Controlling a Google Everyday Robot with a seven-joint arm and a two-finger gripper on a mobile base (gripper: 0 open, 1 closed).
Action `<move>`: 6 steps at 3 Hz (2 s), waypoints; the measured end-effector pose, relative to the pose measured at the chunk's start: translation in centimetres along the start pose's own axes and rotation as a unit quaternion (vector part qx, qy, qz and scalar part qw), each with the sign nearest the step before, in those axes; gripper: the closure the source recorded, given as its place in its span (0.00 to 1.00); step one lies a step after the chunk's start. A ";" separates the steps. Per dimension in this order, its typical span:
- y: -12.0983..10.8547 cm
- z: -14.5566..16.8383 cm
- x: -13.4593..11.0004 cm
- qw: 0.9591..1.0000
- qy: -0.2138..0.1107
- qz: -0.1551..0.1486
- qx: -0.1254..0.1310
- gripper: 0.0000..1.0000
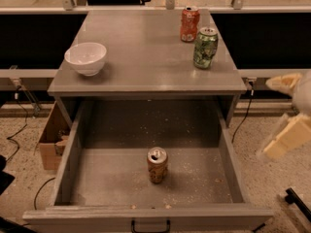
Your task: Pick orange can from top drawer and place on counter
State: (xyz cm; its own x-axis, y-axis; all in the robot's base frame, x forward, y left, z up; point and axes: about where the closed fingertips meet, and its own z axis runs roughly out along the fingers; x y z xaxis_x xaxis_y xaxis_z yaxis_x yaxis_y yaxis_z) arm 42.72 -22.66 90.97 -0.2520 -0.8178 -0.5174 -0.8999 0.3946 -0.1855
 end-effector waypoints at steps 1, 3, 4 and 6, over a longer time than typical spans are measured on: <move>-0.2 4.6 -1.3 0.994 -0.110 -0.011 0.005 0.00; 0.9 11.5 -7.8 0.957 -0.290 -0.004 -0.014 0.00; 1.0 11.7 -8.2 0.955 -0.297 -0.002 -0.017 0.00; 3.8 19.9 -7.6 0.952 -0.299 0.013 -0.056 0.00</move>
Offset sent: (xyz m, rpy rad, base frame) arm 0.0644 0.1400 -0.0454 0.7680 -0.3148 0.1611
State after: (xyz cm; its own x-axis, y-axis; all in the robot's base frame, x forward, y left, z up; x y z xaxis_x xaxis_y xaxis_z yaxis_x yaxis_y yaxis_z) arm 48.33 -6.58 77.59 -0.0559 -0.4100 -0.9104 -0.9371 0.3363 -0.0939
